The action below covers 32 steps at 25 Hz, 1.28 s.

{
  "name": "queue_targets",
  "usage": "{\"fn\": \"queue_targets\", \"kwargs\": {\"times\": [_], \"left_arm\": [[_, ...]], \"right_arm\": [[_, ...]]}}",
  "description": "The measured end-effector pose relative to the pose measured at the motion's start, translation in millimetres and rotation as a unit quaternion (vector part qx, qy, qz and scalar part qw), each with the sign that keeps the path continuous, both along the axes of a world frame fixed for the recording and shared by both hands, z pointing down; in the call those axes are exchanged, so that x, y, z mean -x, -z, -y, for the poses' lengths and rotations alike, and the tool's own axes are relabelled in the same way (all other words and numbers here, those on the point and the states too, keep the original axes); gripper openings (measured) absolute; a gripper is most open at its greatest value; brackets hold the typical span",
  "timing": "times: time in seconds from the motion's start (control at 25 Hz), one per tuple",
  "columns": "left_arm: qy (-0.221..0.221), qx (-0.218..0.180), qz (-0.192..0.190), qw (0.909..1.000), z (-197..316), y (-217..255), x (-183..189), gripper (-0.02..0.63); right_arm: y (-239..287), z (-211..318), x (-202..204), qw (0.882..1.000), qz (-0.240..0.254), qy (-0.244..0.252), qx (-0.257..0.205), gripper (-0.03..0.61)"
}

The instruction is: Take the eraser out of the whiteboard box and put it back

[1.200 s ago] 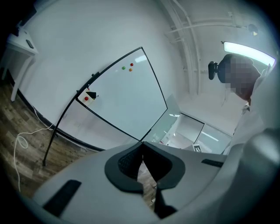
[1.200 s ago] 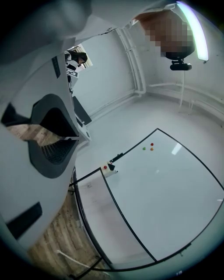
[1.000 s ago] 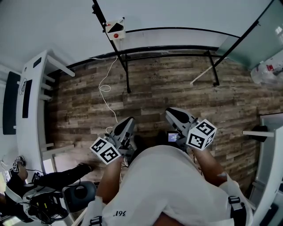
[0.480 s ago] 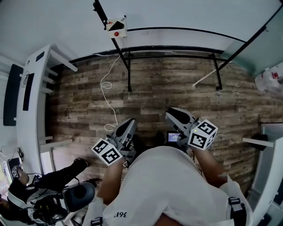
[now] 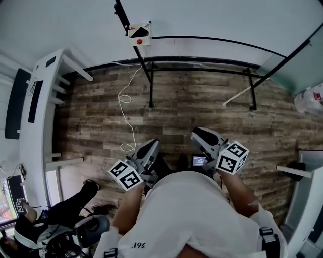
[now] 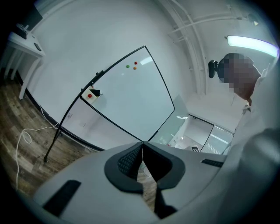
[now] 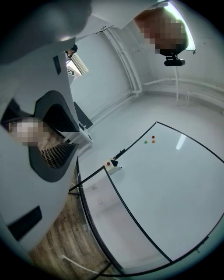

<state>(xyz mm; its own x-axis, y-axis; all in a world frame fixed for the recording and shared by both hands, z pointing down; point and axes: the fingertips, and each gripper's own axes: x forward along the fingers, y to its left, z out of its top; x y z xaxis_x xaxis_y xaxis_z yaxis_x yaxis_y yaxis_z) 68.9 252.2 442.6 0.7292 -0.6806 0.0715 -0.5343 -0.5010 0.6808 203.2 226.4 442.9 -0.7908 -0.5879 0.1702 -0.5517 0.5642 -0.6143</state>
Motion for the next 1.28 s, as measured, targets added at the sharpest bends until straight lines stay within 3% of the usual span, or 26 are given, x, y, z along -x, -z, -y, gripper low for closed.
{"fn": "queue_targets", "kwargs": {"times": [0.32, 1.0, 1.28], "left_arm": [[-0.015, 0.002, -0.003, 0.9999, 45, -12, 31, 0.008], [-0.067, -0.024, -0.007, 0.9974, 212, 18, 142, 0.008], [-0.068, -0.035, 0.019, 0.9969, 245, 16, 189, 0.008]], "right_arm": [[-11, 34, 28, 1.000, -0.010, -0.010, -0.002, 0.095], [9, 186, 140, 0.998, -0.034, -0.055, -0.013, 0.096], [8, 222, 179, 0.996, -0.050, -0.072, -0.015, 0.096]]}}
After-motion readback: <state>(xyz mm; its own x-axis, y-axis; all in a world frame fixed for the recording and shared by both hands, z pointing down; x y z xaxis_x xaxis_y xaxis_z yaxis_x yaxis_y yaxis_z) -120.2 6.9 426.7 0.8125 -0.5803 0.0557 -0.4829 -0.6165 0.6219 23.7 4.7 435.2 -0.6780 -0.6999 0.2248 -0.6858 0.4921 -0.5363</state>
